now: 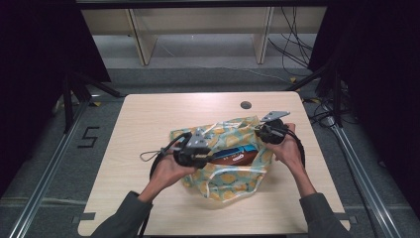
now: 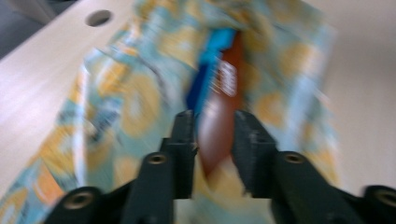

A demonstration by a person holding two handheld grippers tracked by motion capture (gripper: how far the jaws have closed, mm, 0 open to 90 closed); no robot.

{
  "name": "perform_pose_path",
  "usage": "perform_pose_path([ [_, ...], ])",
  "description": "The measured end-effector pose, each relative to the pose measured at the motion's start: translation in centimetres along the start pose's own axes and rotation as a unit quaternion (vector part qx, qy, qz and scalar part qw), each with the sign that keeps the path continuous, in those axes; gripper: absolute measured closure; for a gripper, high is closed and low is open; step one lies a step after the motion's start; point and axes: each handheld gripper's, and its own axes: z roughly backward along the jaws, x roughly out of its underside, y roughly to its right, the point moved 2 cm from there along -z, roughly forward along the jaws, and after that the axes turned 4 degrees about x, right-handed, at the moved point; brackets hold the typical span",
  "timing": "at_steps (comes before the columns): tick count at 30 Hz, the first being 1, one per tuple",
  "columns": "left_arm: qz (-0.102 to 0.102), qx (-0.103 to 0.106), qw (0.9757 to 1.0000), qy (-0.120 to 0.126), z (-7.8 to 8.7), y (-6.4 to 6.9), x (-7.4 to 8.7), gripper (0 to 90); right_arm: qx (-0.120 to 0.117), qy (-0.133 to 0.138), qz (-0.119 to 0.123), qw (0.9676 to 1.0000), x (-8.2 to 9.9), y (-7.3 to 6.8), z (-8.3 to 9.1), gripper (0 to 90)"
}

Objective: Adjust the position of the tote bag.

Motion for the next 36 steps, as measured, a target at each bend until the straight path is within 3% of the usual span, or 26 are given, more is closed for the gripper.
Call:
perform_pose_path([
  [1, -0.005, -0.02, 0.9997, -0.014, -0.8, -0.5, -0.3, 59.1, -0.001, 0.0, 0.004, 1.0, -0.1, -0.1, 0.2, 85.8],
  [3, 0.003, -0.043, 0.9985, -0.034, -2.8, -1.1, -0.7, 48.7, -0.007, -0.002, 0.005, 1.0, -0.1, -0.2, 0.3, 85.9],
  [5, 0.007, -0.041, 0.9976, -0.056, -4.6, -1.3, -0.8, 43.7, -0.002, -0.002, 0.004, 1.0, -0.1, -0.1, 0.2, 86.0],
  [6, -0.005, -0.046, 0.9965, -0.07, -5.3, -1.3, -0.8, 43.9, 0.0, -0.001, 0.0, 1.0, 0.0, -0.1, 0.0, 85.9],
  [7, -0.019, -0.049, 0.9949, -0.086, -6.0, -1.5, -0.8, 45.6, -0.001, -0.003, 0.002, 1.0, 0.0, 0.0, -0.1, 85.7],
  [9, -0.022, -0.047, 0.9952, -0.084, -6.7, -2.0, -0.9, 65.3, 0.003, -0.005, -0.002, 1.0, 0.1, 0.1, -0.3, 83.7],
  [11, 0.002, -0.034, 0.997, -0.07, -7.0, -3.1, -1.0, 79.6, 0.004, -0.007, -0.006, 1.0, 0.1, 0.2, 0.3, 78.6],
  [13, 0.033, -0.016, 0.9972, -0.066, -7.0, -4.2, -1.0, 86.1, 0.008, 0.014, -0.011, 0.9998, -0.2, 0.1, 1.2, 76.4],
  [14, 0.046, -0.008, 0.9971, -0.06, -6.9, -4.7, -1.0, 87.5, 0.005, 0.022, 0.002, 0.9998, -0.6, 0.0, 1.9, 75.8],
  [16, 0.059, 0.0, 0.9966, -0.058, -6.6, -5.2, -1.0, 88.7, -0.019, 0.044, 0.008, 0.9988, -1.1, -1.0, 3.3, 76.3],
  [18, 0.067, 0.005, 0.9962, -0.055, -6.3, -5.6, -1.1, 89.0, -0.071, 0.053, -0.004, 0.996, -1.5, -2.9, 4.5, 79.1],
  [19, 0.074, 0.011, 0.9959, -0.051, -6.3, -5.7, -1.1, 89.1, -0.096, 0.064, 0.01, 0.9932, -1.6, -3.7, 4.5, 82.3],
  [21, 0.09, 0.019, 0.9946, -0.05, -6.3, -6.0, -1.1, 89.1, -0.151, 0.044, 0.019, 0.9873, -1.3, -6.0, 4.1, 87.4],
  [22, 0.081, 0.02, 0.9946, -0.062, -6.2, -6.2, -1.1, 89.1, -0.175, 0.031, 0.022, 0.9839, -1.1, -7.2, 3.6, 88.6],
  [23, 0.09, 0.023, 0.9942, -0.056, -6.3, -6.2, -1.1, 89.1, -0.187, 0.021, 0.031, 0.9817, -1.0, -8.2, 3.1, 89.1],
  [25, 0.095, 0.026, 0.9935, -0.056, -6.4, -6.2, -1.2, 89.2, -0.188, 0.001, 0.051, 0.9809, -1.0, -10.0, 2.1, 89.2],
  [27, 0.092, 0.026, 0.9935, -0.062, -6.3, -6.3, -1.3, 89.1, -0.21, -0.018, 0.062, 0.9755, -1.1, -11.3, 1.7, 90.0],
  [31, 0.108, 0.027, 0.9914, -0.068, -6.4, -7.5, -1.6, 89.0, -0.279, -0.016, 0.091, 0.9559, -0.9, -14.6, 2.4, 90.0],
  [34, 0.134, 0.022, 0.988, -0.075, -6.6, -8.7, -1.5, 89.0, -0.306, -0.043, 0.124, 0.9428, 0.4, -17.2, 2.6, 90.0],
  [35, 0.145, 0.018, 0.9865, -0.073, -6.7, -9.2, -1.4, 89.0, -0.313, -0.057, 0.118, 0.9407, 0.9, -18.0, 2.8, 90.0],
  [36, 0.156, 0.018, 0.985, -0.071, -6.8, -9.7, -1.2, 89.0, -0.32, -0.072, 0.123, 0.9365, 1.5, -18.5, 2.8, 90.0],
])
